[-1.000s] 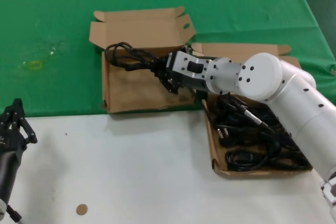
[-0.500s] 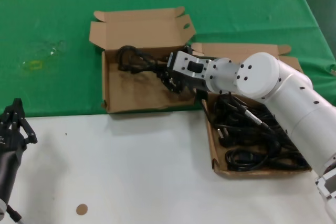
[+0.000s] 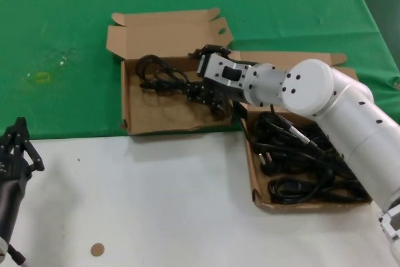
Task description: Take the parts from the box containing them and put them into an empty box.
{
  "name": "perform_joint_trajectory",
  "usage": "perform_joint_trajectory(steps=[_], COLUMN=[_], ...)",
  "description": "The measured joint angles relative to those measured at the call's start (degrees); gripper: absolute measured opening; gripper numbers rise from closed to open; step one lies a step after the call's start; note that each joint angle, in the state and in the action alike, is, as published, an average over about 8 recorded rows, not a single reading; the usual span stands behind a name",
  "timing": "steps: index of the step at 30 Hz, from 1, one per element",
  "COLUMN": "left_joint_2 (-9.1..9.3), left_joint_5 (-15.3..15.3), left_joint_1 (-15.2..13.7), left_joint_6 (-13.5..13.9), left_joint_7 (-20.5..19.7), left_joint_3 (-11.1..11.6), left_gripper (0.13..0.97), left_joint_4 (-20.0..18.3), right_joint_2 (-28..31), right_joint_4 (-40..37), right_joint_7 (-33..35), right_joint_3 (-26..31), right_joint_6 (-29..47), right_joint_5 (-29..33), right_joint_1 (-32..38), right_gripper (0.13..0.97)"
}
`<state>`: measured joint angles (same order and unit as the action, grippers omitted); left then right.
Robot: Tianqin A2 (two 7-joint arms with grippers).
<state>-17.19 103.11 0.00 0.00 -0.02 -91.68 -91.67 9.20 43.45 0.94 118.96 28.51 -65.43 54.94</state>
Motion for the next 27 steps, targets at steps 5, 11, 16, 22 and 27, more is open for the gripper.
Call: perform_joint_trajectory(steps=[5,11,16,22,27], left_joint_2=[0.0,0.0,0.0,0.0,0.0], left_joint_5=[0.0,0.0,0.0,0.0,0.0], left_joint_1=[0.0,0.0,0.0,0.0,0.0], left_joint_6=[0.0,0.0,0.0,0.0,0.0], left_joint_7=[0.0,0.0,0.0,0.0,0.0], left_joint_3=[0.0,0.0,0.0,0.0,0.0], left_gripper=[0.144,0.155,0.173,0.236,0.274], left_joint_4=[0.0,0.0,0.0,0.0,0.0], right_joint_2=[0.36,0.59,0.96,1.54,2.04], right_joint_4=[1.27,2.56,4.87,8.42,11.53], right_joint_7=[-0.87,-0.96,-0.96,-0.96,-0.96], right_joint_3=[-0.1,-0.78,-2.12,-4.18,-5.99], right_joint_6=[0.21,-0.46,-1.88,-4.06,-5.98], right_joint_5=[0.33,-0.57,-2.45,-5.34,-7.87], right_joint_1=[-0.45,-1.84,-4.55,-8.65,-12.27], right_gripper=[0.436,0.59,0.686,0.821,0.875])
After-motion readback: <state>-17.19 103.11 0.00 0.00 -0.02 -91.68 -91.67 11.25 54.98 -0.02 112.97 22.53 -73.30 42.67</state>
